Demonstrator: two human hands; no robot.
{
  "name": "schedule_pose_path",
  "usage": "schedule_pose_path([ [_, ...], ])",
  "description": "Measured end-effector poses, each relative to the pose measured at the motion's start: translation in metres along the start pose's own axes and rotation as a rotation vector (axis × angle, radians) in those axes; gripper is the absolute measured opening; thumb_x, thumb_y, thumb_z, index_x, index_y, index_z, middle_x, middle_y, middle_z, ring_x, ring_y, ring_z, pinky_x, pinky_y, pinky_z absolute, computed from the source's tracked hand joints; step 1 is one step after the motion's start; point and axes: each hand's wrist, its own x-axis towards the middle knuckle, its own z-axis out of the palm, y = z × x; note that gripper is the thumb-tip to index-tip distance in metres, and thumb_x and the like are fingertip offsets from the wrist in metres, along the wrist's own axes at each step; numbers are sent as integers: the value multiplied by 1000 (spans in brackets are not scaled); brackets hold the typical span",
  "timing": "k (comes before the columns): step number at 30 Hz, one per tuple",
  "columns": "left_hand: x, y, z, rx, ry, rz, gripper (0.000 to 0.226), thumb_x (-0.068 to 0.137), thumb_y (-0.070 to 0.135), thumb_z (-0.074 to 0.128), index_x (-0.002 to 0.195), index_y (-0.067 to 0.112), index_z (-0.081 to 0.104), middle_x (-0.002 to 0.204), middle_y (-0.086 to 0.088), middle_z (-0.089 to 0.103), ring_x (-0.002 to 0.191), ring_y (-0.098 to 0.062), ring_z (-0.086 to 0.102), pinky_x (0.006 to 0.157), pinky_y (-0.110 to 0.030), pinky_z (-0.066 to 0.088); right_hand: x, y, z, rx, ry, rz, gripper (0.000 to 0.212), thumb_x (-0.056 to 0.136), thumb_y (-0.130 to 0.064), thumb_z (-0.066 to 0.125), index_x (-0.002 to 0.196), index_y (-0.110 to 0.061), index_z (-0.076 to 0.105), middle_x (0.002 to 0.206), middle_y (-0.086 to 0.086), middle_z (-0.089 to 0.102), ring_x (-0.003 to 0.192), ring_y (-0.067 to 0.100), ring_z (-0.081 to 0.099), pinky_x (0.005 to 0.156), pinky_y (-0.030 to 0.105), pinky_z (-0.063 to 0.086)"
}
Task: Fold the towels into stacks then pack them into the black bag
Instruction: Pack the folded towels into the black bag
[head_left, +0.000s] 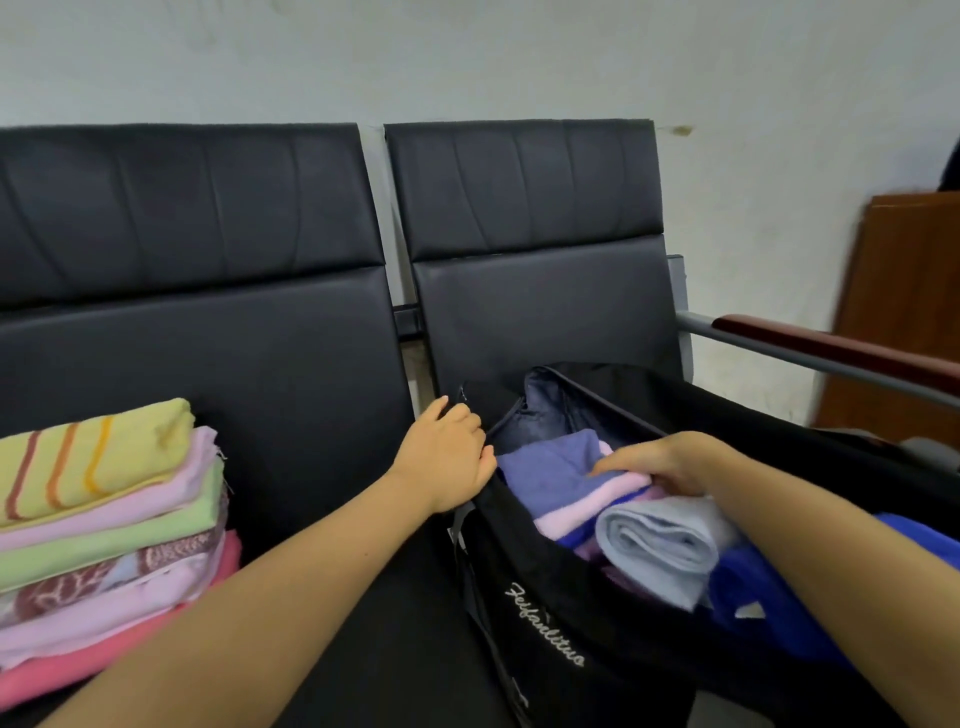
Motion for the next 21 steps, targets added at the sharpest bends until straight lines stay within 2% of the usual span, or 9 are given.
schedule_pose_path([
  [2, 1, 3, 0, 34, -10, -57, 54, 100, 39, 21, 132, 13, 55, 141, 0, 48, 132, -17, 36, 119, -38, 11, 0, 0, 0, -58, 38, 12, 31, 75, -43, 69, 93, -18, 65, 70, 3, 58, 65, 12, 54, 65, 18, 43],
  [3, 1, 4, -2, 49, -16, -76, 53, 101, 39, 22, 134, 12, 54, 144, -1, 46, 134, -17, 34, 119, -39, 10, 2, 0, 0, -65, 84, 25, 32, 78, -43, 67, 97, -17, 64, 72, 5, 59, 68, 14, 56, 65, 21, 44],
  [5, -1, 6, -5, 72, -26, -98, 53, 101, 39, 21, 134, 12, 54, 145, -1, 44, 136, -17, 33, 119, -41, 10, 3, 1, 1, -61, 122, 13, 30, 84, -38, 62, 99, -13, 64, 79, 9, 62, 77, 18, 58, 72, 28, 47],
  [9, -5, 12, -8, -1, -52, -114, 49, 102, 36, 24, 129, 13, 58, 142, 0, 46, 135, -16, 32, 119, -41, 9, 6, 14, 5, -17, 191, -66, 26, 91, -32, 59, 101, -9, 65, 92, 10, 66, 88, 21, 59, 99, 38, 47],
  [11, -7, 16, -9, -73, -64, -112, 47, 102, 35, 25, 129, 16, 57, 139, 0, 49, 137, -16, 29, 119, -41, 6, 7, 23, 5, -56, 312, -155, 36, 88, -41, 63, 105, -9, 66, 101, 10, 67, 89, 20, 62, 87, 34, 48],
  [13, -8, 23, -12, -141, -70, -92, 45, 101, 34, 27, 134, 17, 52, 138, -2, 51, 139, -17, 29, 120, -41, 4, 3, 29, 7, -104, 430, -214, 49, 86, -53, 62, 110, -10, 65, 110, 10, 67, 97, 23, 63, 87, 33, 46],
  [15, -8, 33, -17, -189, -61, -39, 44, 100, 34, 29, 136, 17, 49, 131, -3, 56, 131, -19, 39, 120, -40, 1, -5, 30, 7, -317, 545, -235, 56, 92, -57, 49, 122, -10, 59, 124, 12, 62, 112, 28, 58, 99, 35, 42],
  [17, -7, 45, -21, -238, -63, 9, 44, 99, 34, 30, 136, 17, 48, 122, -3, 61, 122, -20, 48, 119, -39, -2, -15, 29, 7, -528, 608, -217, 56, 98, -54, 36, 128, -9, 53, 134, 15, 55, 120, 30, 53, 102, 36, 38],
  [21, -8, 60, -25, -282, -70, 29, 41, 98, 33, 32, 130, 15, 51, 117, -4, 62, 114, -22, 51, 118, -39, -2, -33, 36, 18, -696, 553, -87, 58, 102, -47, 26, 144, -9, 37, 149, 16, 40, 134, 31, 40, 110, 37, 28],
])
